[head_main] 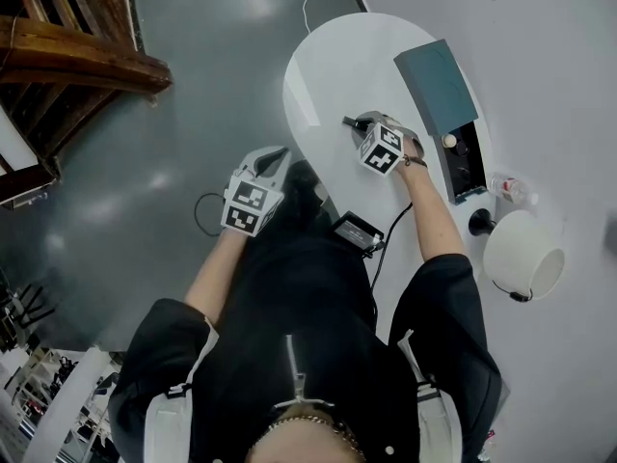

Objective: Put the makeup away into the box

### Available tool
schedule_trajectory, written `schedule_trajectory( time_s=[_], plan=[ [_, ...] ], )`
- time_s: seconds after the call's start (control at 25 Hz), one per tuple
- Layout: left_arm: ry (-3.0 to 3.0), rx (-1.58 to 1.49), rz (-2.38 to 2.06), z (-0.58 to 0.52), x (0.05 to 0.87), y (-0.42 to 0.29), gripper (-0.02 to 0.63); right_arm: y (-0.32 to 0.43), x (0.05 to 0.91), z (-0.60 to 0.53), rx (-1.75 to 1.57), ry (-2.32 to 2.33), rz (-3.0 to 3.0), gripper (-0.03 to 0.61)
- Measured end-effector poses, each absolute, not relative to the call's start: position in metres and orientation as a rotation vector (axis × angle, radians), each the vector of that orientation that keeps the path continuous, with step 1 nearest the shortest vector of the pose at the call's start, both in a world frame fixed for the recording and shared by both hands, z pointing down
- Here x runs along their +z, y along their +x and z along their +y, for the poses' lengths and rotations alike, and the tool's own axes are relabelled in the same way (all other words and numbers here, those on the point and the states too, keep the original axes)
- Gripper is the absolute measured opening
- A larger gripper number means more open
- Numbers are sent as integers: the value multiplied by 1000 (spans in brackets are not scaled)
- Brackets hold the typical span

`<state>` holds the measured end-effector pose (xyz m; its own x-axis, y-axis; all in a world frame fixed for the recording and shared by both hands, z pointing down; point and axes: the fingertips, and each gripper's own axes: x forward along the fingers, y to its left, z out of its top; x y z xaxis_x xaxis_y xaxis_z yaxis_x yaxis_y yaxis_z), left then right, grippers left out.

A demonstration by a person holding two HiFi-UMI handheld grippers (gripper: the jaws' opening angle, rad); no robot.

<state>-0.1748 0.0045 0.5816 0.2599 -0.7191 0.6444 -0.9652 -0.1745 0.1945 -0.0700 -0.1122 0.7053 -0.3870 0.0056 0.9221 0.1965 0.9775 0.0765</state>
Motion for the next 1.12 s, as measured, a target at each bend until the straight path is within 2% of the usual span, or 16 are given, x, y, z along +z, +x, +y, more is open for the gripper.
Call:
schedule_trajectory(
  time_s=[0.64,1.12],
  plan=[
    [2195,591,-1328,-37,563,-124,14,-25,657,-117,-109,78,-1985,87],
    [2388,635,-1093,-67,555,-62,15,54,638,-121,40,354,-1972,87]
  ],
)
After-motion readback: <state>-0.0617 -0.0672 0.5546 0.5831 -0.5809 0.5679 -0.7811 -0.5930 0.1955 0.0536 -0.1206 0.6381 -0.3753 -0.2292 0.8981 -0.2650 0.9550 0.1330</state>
